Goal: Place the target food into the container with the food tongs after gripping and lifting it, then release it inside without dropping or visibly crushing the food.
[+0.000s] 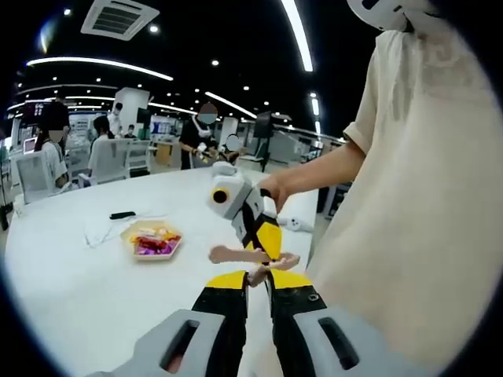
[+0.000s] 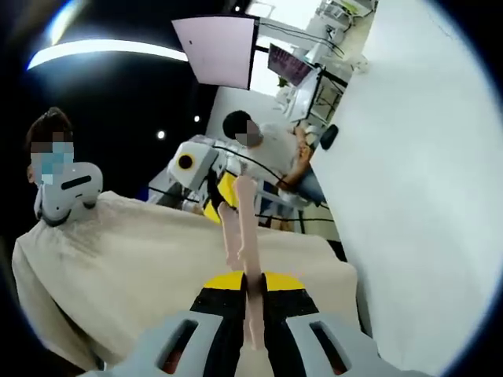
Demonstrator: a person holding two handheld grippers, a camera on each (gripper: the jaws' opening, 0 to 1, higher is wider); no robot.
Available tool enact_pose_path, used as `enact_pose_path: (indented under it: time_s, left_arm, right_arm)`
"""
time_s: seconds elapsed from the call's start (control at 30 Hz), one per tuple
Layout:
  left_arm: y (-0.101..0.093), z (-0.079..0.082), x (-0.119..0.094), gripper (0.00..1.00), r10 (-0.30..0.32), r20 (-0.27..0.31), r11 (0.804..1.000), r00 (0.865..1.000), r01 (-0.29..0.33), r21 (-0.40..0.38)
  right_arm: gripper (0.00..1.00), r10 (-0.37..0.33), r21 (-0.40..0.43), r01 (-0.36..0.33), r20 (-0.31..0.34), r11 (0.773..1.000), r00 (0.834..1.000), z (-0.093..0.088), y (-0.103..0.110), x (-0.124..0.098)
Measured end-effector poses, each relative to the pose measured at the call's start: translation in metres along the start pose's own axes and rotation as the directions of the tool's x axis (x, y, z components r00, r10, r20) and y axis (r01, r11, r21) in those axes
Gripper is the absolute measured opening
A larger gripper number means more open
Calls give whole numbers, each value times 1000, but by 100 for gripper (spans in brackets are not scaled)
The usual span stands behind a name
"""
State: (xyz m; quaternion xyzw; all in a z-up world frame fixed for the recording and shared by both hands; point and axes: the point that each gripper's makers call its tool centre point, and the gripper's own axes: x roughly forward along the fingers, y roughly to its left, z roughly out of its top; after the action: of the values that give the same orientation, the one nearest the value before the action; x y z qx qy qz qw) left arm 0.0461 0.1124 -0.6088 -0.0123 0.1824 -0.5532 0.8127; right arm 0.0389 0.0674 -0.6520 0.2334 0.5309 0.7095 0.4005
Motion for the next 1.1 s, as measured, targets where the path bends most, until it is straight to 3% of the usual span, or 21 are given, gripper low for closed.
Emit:
enact_pose_path:
  time_s: [0.1, 0.17, 0.4, 0.57, 0.67, 0.8, 1.0, 1.1]
  left_arm:
    - [-7, 10, 0, 1, -33, 63, 998, 997, 36, -53]
    - [-10, 13, 2, 0, -43, 79, 996, 996, 48, -73]
    - [-16, 11, 6, 0, -73, 71, 994, 995, 79, -76]
    - [-15, 11, 6, 0, -79, 69, 993, 994, 84, -81]
    - [-13, 12, 5, 0, -78, 80, 992, 994, 85, -90]
    - [-10, 17, 3, 0, -79, 113, 990, 990, 92, -112]
    - [-5, 19, -6, 0, -89, 142, 985, 986, 108, -132]
    - [-4, 21, -12, 0, -86, 179, 979, 980, 117, -168]
  right_arm:
    - [5, -4, 60, 0, 61, 998, 998, 10, -3, -5]
    - [5, -3, 64, -1, 68, 998, 998, 11, -5, -7]
    - [7, -23, 57, 19, 73, 998, 997, 10, -10, -4]
    - [7, -43, -1, 43, 84, 999, 996, 11, -14, -2]
    - [14, -99, -76, 107, 109, 991, 989, 16, -21, -3]
    - [20, -110, -108, 126, 144, 986, 984, 21, -18, -10]
    - [21, -111, -140, 144, 218, 980, 970, 29, -12, -23]
    - [20, -107, -161, 156, 277, 974, 955, 37, -4, -31]
